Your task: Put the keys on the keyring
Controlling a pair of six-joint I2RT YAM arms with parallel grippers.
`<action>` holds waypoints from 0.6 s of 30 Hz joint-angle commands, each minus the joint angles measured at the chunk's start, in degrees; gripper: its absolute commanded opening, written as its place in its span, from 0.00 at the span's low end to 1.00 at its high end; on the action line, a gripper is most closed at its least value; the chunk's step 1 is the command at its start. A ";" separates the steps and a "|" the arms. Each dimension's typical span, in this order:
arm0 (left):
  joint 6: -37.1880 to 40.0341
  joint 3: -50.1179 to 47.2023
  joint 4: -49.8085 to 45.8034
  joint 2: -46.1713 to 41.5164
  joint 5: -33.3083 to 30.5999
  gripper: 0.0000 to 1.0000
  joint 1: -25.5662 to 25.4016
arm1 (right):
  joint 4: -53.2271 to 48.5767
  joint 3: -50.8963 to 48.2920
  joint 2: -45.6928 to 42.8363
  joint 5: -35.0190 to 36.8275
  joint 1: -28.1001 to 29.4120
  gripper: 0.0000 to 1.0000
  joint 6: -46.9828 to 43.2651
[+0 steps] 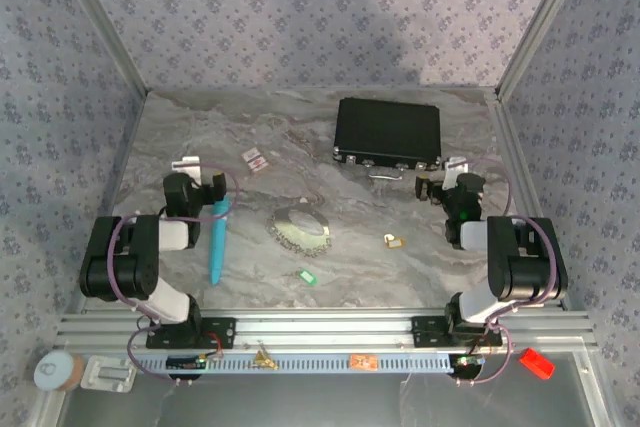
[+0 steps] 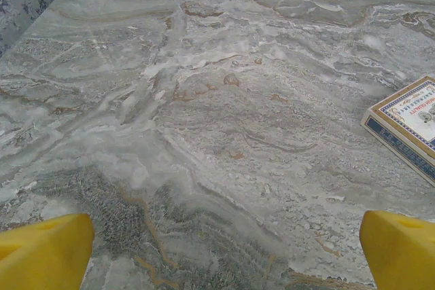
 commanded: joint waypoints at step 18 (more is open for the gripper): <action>-0.83 1.10 0.29 0.13 1.08 1.00 0.23 | -0.58 1.41 0.28 1.00 -0.05 0.99 1.07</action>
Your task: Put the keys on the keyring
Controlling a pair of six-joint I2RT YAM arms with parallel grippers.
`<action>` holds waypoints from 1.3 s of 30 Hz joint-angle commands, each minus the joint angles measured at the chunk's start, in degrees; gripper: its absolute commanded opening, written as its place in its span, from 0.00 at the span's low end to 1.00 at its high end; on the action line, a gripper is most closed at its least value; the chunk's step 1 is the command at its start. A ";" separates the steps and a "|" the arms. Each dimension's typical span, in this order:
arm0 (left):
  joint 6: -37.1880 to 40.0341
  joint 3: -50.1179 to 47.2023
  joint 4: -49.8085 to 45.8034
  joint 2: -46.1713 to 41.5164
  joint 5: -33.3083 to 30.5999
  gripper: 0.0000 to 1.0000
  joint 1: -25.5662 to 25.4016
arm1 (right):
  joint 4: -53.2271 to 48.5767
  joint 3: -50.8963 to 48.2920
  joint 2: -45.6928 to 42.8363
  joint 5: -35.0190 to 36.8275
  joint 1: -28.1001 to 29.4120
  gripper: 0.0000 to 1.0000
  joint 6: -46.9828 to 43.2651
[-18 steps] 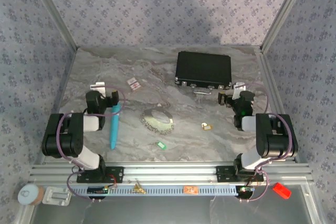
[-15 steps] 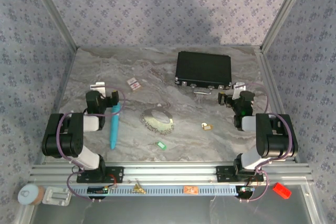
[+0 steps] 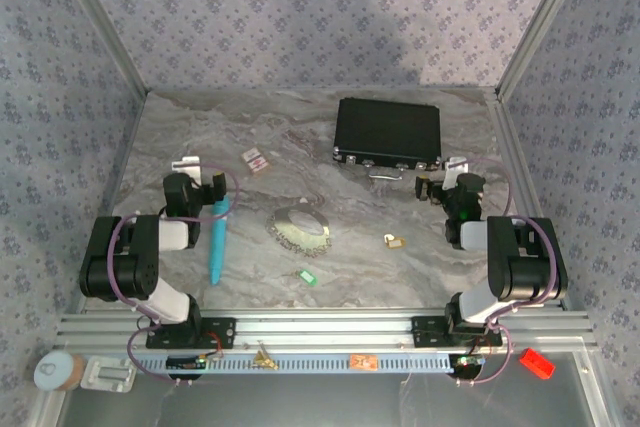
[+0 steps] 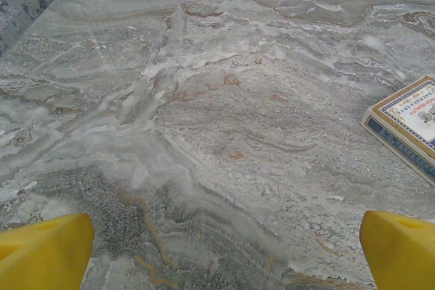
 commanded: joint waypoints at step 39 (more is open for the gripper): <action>-22.98 5.98 -50.03 -40.50 9.95 0.99 -8.63 | -75.12 20.34 -24.14 1.43 38.19 0.67 27.70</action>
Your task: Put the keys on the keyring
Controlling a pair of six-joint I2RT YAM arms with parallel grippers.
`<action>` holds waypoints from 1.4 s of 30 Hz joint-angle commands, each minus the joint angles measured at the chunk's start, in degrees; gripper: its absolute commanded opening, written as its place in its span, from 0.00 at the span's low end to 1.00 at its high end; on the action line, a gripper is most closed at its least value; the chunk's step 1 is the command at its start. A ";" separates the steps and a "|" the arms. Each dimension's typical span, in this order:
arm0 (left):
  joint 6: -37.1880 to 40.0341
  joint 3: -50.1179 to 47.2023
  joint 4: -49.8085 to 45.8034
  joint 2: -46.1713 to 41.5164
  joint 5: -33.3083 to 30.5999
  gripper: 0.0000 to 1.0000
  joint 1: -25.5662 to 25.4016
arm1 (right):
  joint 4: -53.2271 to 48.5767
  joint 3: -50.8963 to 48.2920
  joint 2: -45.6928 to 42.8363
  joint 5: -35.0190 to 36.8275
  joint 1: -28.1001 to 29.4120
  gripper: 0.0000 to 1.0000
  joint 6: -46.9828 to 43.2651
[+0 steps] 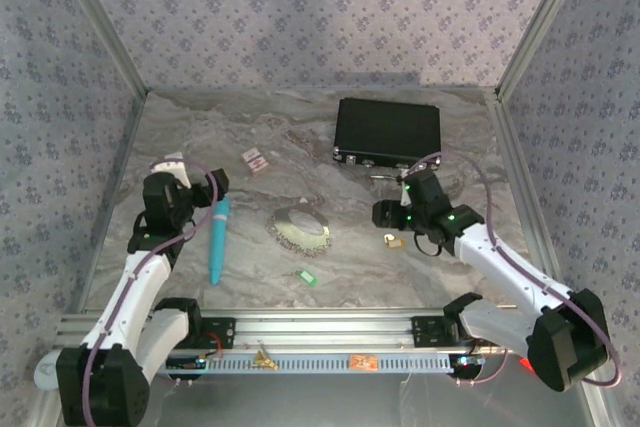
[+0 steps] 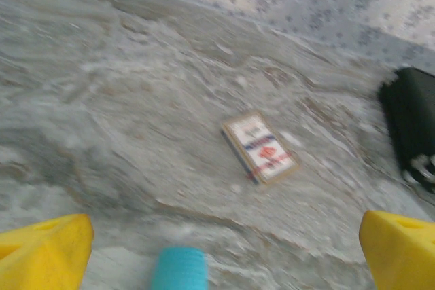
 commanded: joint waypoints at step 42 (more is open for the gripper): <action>-11.78 -2.25 -1.13 0.38 -7.27 1.00 -17.35 | -4.88 23.74 40.38 4.60 22.06 0.22 -9.85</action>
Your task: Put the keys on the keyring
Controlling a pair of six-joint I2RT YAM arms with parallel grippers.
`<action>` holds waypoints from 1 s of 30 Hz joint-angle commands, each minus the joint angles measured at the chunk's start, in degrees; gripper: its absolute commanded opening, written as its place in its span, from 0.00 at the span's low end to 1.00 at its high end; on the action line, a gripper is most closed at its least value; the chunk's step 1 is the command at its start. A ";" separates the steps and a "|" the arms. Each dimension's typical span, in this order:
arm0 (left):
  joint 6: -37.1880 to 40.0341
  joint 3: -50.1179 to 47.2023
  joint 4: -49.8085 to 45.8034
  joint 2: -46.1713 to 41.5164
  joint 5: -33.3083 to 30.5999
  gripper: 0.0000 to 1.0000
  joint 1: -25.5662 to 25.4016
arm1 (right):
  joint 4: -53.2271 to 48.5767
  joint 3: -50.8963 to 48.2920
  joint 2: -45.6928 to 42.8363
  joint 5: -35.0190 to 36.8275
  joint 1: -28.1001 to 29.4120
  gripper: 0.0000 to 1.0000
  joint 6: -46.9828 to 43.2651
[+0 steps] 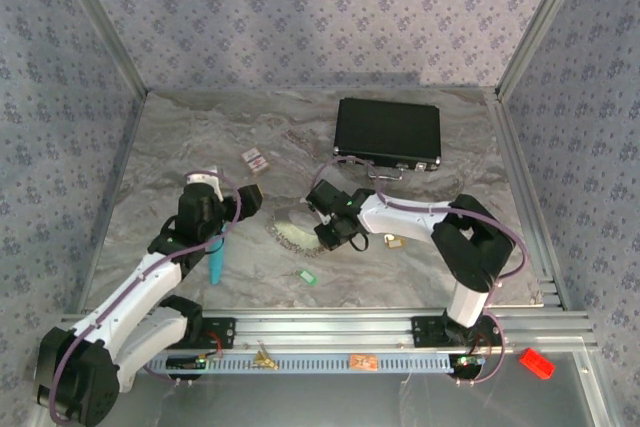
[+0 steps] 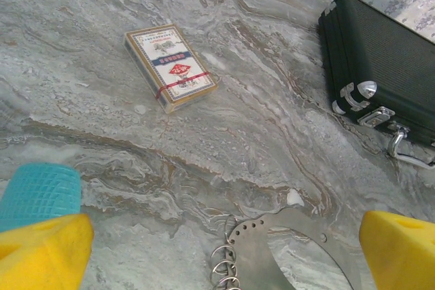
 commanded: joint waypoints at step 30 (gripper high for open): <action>19.63 6.12 3.77 -1.55 2.32 0.85 -4.22 | 13.31 -6.48 -16.27 0.99 1.16 0.00 -16.04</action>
